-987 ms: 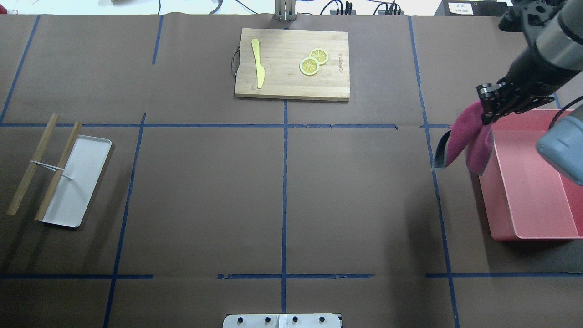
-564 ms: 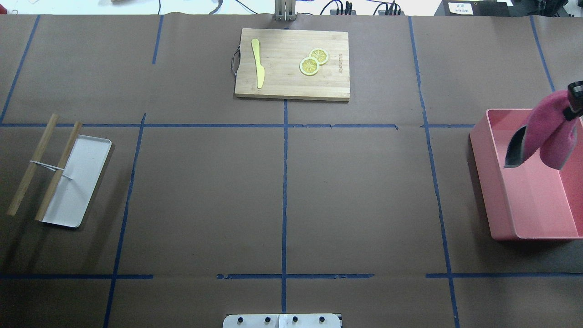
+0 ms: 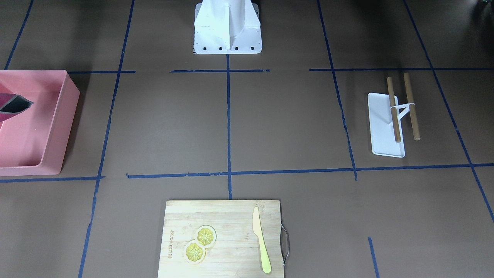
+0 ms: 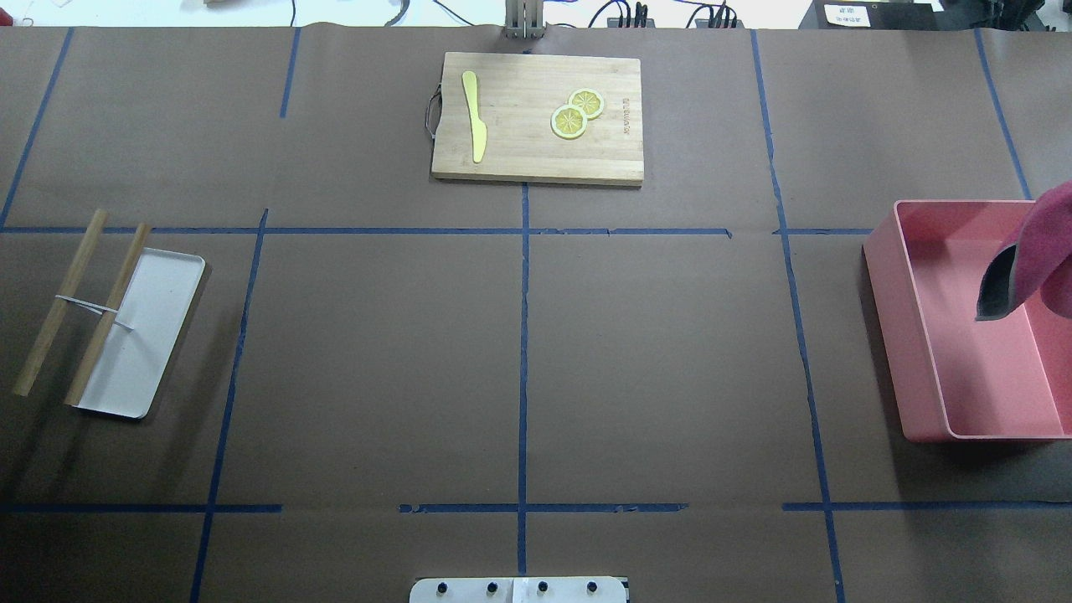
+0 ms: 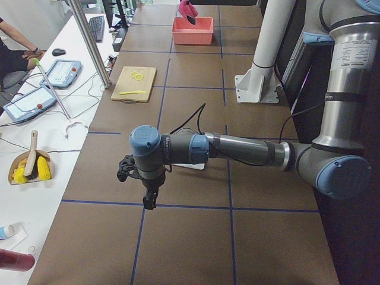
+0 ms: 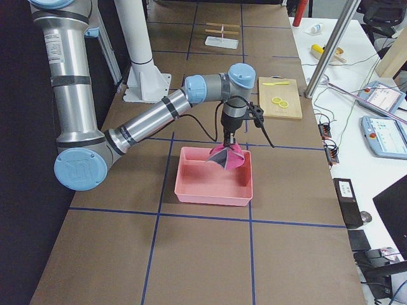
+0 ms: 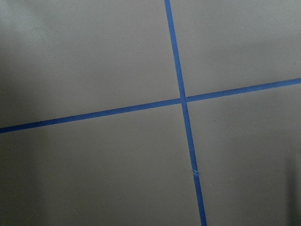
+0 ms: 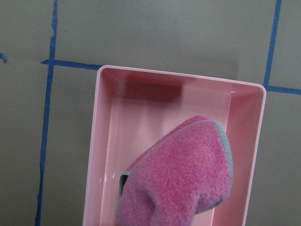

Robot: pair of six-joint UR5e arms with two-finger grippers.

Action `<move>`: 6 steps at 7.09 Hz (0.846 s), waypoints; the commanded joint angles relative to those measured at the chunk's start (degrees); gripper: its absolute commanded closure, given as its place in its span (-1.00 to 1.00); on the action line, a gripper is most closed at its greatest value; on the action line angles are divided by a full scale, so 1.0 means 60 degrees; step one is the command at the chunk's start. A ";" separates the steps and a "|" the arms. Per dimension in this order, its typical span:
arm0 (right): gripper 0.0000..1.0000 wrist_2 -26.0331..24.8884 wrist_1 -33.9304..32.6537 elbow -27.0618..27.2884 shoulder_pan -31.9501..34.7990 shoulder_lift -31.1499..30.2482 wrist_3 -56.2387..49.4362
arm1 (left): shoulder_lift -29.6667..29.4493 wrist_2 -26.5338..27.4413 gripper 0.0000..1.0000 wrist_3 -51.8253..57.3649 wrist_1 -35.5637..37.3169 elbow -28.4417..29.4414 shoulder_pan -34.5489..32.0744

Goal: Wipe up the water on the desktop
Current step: 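Release the cloth into the pink bin and raise the right gripper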

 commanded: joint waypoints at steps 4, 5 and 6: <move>-1.00 0.0497 0.0026 -0.0158 0.0340 0.0018 0.0077 | -0.0058 -0.0027 -1.00 -0.0146 0.0105 0.0146 0.0026; -1.00 0.0673 0.0069 -0.0566 0.0922 0.0018 -0.0111 | -0.0073 -0.0042 -1.00 -0.0132 0.0164 0.0161 0.0026; -1.00 0.0747 0.0679 -0.0976 0.1378 -0.0243 -0.0954 | -0.0059 -0.0042 -1.00 -0.0146 0.0193 0.0205 0.0026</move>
